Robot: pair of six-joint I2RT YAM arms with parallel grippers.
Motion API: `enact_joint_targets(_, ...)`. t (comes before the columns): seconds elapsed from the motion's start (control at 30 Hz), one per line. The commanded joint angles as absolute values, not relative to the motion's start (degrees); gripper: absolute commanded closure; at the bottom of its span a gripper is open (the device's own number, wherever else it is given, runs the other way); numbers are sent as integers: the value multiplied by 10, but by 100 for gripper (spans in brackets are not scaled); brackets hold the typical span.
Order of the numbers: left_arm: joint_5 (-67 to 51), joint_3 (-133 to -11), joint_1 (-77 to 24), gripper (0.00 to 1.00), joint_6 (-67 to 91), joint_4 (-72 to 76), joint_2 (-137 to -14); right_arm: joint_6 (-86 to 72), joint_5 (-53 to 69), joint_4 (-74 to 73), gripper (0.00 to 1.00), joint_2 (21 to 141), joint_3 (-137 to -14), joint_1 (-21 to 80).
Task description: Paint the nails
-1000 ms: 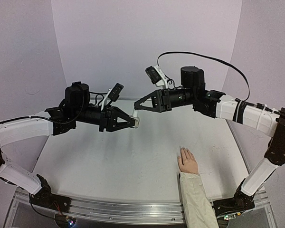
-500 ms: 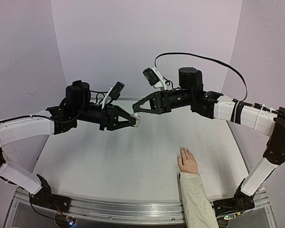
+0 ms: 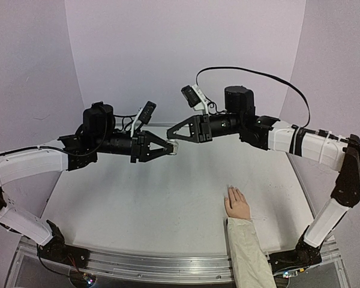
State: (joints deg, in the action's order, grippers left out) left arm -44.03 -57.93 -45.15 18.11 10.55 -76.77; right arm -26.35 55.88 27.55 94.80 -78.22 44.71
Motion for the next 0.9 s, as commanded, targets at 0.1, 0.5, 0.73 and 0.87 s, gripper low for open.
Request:
enact_joint_targets(0.1, -83, -569, -460, 100, 53, 144, -735, -281, 431, 254, 100, 961, -797, 471)
enact_joint_targets(0.5, 234, -590, -550, 100, -69, 143, -783, -363, -171, 82, 100, 991, -885, 627)
enact_joint_targets(0.73, 175, -541, -550, 100, -45, 142, -749, -296, -98, 116, 84, 955, -880, 613)
enact_joint_targets(0.87, 136, -527, -550, 100, -43, 139, -734, -263, 31, 130, 55, 927, -865, 572)
